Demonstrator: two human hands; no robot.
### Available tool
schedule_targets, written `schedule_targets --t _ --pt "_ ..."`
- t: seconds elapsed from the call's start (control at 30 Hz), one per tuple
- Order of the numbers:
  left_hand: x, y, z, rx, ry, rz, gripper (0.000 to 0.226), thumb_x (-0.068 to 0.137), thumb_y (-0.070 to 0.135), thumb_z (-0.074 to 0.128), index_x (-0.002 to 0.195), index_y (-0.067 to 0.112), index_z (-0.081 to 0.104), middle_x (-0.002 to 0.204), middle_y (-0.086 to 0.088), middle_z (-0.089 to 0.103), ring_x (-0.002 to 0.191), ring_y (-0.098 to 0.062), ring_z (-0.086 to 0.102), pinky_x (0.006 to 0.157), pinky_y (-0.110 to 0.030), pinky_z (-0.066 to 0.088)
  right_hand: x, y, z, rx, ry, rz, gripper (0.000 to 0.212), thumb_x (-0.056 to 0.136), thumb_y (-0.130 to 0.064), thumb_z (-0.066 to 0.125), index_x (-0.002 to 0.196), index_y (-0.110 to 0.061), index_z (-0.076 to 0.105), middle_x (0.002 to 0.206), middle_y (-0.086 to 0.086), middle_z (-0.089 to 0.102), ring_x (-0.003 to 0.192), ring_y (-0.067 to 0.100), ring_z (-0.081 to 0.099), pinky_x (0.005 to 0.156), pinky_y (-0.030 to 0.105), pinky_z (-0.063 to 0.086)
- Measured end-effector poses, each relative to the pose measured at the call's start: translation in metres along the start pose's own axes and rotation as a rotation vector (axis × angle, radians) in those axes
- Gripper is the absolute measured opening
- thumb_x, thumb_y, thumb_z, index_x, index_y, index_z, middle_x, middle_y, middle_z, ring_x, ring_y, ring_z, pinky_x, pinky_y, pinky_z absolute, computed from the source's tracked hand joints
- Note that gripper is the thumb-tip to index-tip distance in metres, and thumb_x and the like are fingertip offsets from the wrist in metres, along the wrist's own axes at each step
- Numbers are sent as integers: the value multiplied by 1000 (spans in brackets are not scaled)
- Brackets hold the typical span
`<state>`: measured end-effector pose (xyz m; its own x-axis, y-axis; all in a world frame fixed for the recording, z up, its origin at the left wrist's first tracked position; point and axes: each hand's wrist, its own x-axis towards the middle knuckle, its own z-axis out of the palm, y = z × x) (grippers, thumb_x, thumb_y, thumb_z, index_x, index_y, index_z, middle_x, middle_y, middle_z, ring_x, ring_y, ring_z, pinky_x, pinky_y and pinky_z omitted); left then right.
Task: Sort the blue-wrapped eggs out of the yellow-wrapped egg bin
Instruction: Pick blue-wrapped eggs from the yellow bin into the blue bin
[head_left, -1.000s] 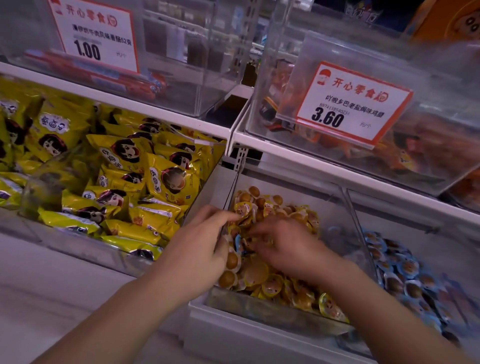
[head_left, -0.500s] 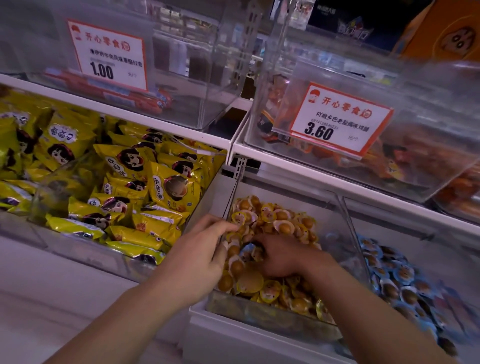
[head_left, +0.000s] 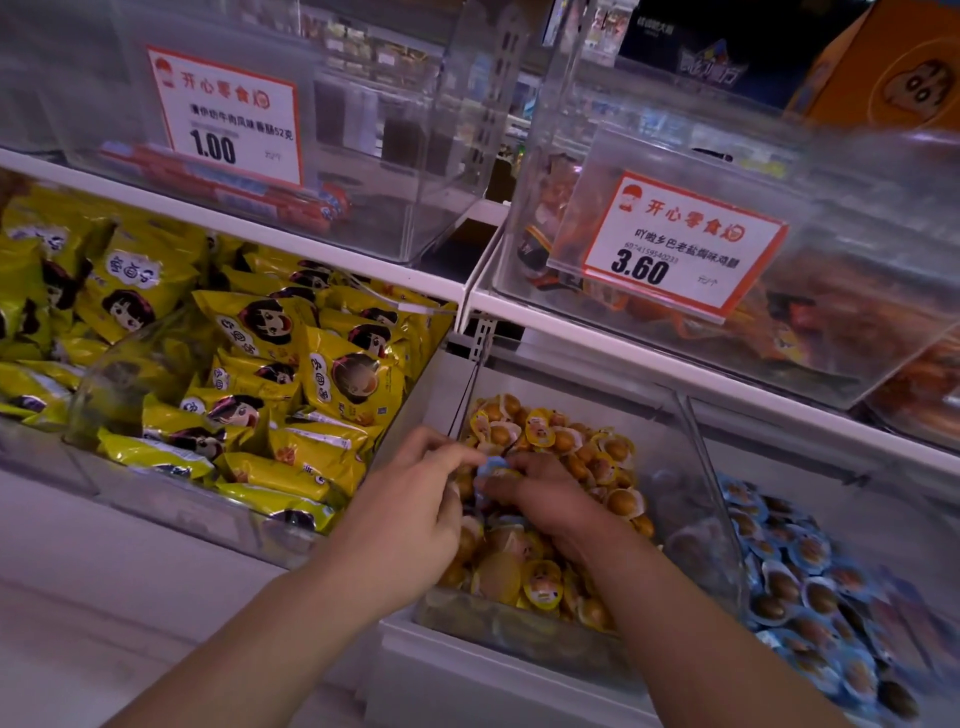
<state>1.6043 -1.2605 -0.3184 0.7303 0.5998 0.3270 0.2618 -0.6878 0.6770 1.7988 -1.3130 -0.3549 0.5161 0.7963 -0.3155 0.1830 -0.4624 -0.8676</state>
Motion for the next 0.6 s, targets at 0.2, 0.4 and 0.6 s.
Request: schedule_targets --t 0.2,0.4,0.6 --pt "3 -6 -3 -20 -6 -8 37 96 17 52 127 37 57 114 25 40 98 -4 55 85 -24 47 -10 -8 3 321 40 66 21 85 -11 74 104 -4 71 92 18 76 78 28 72 67 37 54" --pt "3 4 -1 95 116 81 33 93 23 56 125 31 60 135 18 41 118 -7 48 98 -23 41 -20 -2 -29 465 47 98 14 95 -20 62 104 -10 67 87 12 76 76 24 75 51 24 48" --pt "3 33 18 65 51 292 28 94 22 49 116 26 66 123 12 56 109 -8 55 93 -23 45 -36 1 -46 -462 13 -264 16 86 -14 67 77 -28 67 74 -6 69 77 9 63 64 19 49"
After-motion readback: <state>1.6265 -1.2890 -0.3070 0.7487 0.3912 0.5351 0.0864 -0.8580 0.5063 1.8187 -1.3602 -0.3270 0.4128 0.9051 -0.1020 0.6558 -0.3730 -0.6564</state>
